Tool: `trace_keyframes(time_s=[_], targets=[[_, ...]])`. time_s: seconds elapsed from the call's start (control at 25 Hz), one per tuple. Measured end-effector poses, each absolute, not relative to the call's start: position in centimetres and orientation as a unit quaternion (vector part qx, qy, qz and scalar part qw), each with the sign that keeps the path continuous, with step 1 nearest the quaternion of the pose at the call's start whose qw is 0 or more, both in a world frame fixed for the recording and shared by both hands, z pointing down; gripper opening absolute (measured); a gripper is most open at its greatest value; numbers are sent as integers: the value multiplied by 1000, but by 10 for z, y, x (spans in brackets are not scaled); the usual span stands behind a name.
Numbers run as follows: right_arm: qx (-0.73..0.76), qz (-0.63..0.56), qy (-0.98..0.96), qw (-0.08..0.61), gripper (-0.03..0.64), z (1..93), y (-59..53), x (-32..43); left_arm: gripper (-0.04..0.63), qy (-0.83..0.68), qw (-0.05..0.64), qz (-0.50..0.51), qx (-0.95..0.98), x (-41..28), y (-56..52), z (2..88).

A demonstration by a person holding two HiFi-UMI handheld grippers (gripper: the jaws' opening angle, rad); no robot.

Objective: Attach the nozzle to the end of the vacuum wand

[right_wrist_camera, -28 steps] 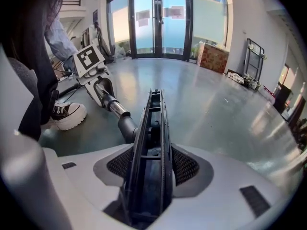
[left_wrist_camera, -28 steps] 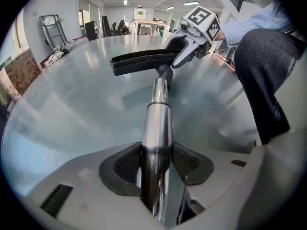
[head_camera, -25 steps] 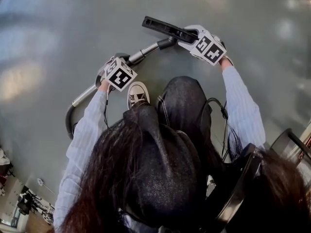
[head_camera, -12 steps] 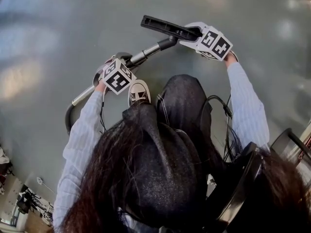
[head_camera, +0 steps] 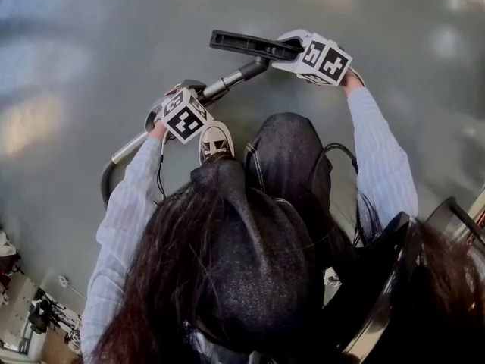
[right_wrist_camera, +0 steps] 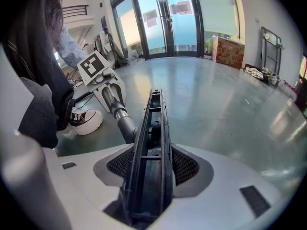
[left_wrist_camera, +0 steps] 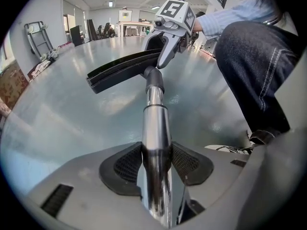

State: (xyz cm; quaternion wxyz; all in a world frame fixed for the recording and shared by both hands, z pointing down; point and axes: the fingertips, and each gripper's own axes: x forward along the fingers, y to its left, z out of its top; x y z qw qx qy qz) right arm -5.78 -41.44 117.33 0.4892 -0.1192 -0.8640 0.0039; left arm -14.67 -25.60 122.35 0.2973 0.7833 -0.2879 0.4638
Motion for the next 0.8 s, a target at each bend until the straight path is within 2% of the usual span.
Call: trace_keyframes(time_s=[0.24,0.44,0.64,0.8], targets=[[-93,1,-854,511,235,1181,-412,-55,190,-304,313,465,770,-146,-257,1226],[-61,25,-838,542,236,1178,-414,-56,192,-323,358,422,767,-146,-265,1214],[-15,39,-854,518,247,1161,-424,-42,193,-358,339,401,772,-149,-264,1215],[33,52,-891,451,246,1124,-433,-28,192,-421,301,405,754,-158,-265,1198]])
